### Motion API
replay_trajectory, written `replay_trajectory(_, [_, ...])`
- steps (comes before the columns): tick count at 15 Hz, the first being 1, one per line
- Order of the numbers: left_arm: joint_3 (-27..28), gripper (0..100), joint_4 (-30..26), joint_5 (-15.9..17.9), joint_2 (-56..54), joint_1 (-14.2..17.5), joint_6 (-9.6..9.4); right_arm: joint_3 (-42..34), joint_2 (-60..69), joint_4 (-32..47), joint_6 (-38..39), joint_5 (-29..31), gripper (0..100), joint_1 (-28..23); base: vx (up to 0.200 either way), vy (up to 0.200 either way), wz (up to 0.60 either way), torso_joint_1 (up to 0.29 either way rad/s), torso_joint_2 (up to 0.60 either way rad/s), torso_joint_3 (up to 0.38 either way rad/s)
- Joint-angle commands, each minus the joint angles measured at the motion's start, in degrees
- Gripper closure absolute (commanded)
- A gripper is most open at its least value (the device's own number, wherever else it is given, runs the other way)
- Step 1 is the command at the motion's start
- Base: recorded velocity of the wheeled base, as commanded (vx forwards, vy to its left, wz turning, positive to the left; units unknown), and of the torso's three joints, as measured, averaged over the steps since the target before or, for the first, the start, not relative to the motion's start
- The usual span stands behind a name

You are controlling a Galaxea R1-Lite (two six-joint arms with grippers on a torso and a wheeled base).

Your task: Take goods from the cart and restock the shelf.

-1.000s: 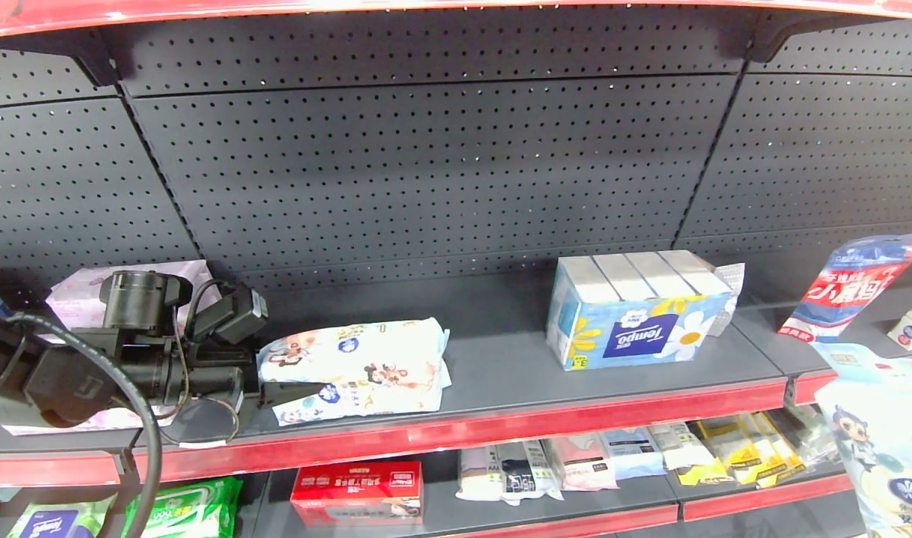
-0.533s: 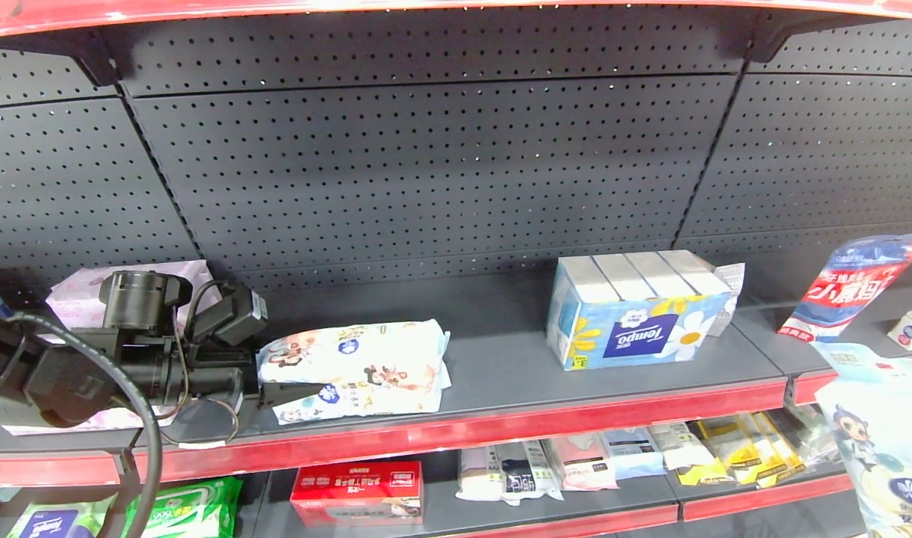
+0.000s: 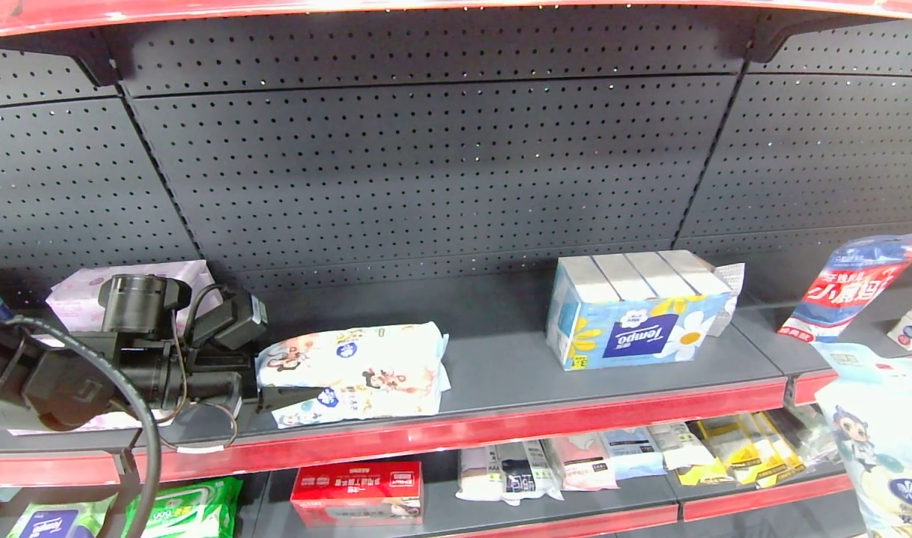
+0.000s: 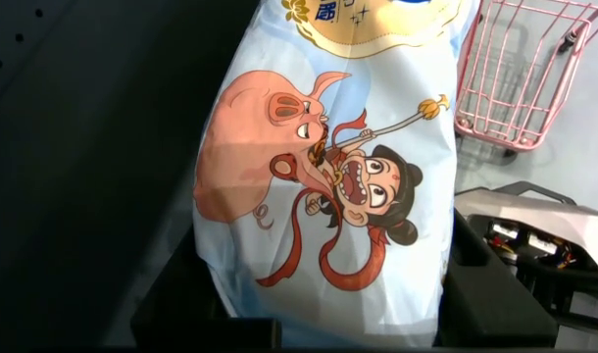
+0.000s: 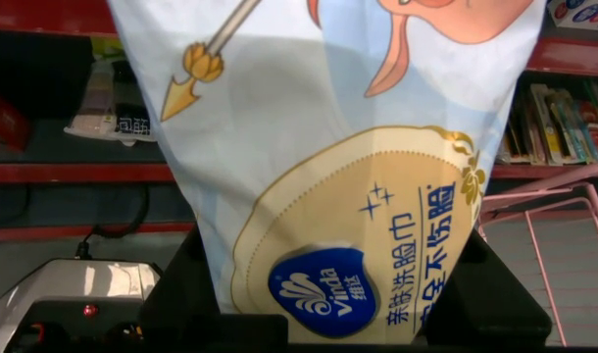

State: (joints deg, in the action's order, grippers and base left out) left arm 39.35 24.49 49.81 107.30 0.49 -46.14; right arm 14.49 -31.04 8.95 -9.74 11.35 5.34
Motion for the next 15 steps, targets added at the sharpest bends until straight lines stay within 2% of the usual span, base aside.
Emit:
replay_trajectory(1, [0.1,100,0.0,-0.2,0.0,0.0,0.00,0.2,0.0,0.0,0.0,0.0,100,0.0,0.000,0.000,0.00,0.000,0.00,0.000])
replay_trajectory(13, [-0.2,100,-0.1,-0.2,-0.2,0.3,0.00,0.0,-0.2,0.0,0.0,-0.1,100,0.0,0.000,0.000,0.00,0.000,0.00,0.000])
replay_trajectory(14, [-0.6,0,-0.1,-0.2,-0.3,0.2,0.09,0.0,-0.3,0.0,0.0,-0.1,100,0.0,0.000,0.000,0.00,0.000,0.00,0.000])
replay_trajectory(15, [-0.6,0,-0.1,-0.2,-0.3,0.3,0.09,0.0,-0.3,0.1,0.0,-0.1,100,0.0,0.000,0.000,0.00,0.000,0.00,0.000])
